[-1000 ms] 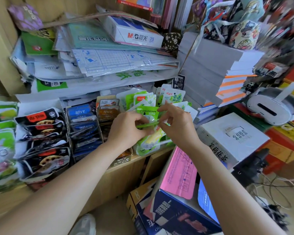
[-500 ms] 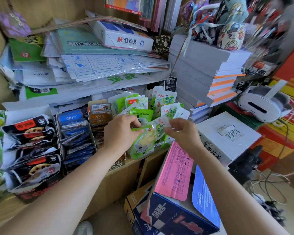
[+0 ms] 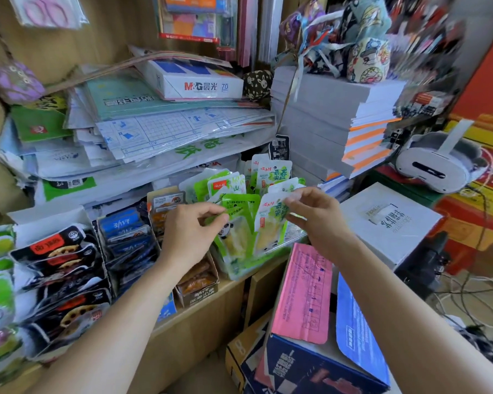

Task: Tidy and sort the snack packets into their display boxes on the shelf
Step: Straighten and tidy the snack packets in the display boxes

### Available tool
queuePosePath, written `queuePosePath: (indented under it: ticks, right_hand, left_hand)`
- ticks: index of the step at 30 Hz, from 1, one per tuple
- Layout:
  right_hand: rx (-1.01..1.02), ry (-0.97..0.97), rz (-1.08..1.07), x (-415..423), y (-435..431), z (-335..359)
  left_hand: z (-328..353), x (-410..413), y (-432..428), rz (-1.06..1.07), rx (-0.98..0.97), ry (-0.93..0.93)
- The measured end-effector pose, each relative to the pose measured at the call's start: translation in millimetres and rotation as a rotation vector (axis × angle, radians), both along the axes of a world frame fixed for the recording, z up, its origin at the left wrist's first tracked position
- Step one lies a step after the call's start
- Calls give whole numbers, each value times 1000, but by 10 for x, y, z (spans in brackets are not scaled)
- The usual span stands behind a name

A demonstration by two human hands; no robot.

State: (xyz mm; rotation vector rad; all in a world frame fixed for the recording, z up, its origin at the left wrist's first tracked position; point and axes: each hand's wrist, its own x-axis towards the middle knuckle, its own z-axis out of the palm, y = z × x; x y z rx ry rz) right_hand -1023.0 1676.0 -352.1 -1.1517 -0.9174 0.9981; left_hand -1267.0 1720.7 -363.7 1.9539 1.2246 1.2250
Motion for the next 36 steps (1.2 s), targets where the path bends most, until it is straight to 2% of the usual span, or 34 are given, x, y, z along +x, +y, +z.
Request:
queuePosePath:
  ticks: [5,9,12,15,17,19,22,24,25,30,32,36]
  right_hand:
    - [-98,-210,184,-365,-1,-278]
    - [-129,-401,40,-604,6,-365]
    - [-132,-532,-126,-575,0,-361]
    - [-126,-658,-97,-505,2,-311]
    - [-122,-645,5,-396,7,-274]
    - [-113,-522,44,-251,6,-233]
    - [-123,-415,-228,-37,73,-202]
    - [-203,-450,-412,75,193,-241]
    - [-245,-481,-439,108,262,-268]
    - [-438,-797,-338,66,542,-336]
    - [-390,-915,-370,-17,607,-329]
    - [-171,-929,-306,-142,643,-408]
  left_hand:
    - [99,49,-2,24,-39,-126]
    - [117,101,-14,-4,-24,-97]
    - [82,105,-45,-26,42,-1]
    - [15,104,-83,-19,126,132]
    - [-37,121,-95,-30,189,269]
    - [-58,140,-87,0,206,351]
    - [-62,138,-60,129,109,362]
    - [-78,117,-43,182,50,371]
    - [-85,108,-36,199,38,369]
    - [-119,126,-50,250,39,365]
    - [-139,127,-30,258,30,354]
    - [-136,111,-21,283,34,319]
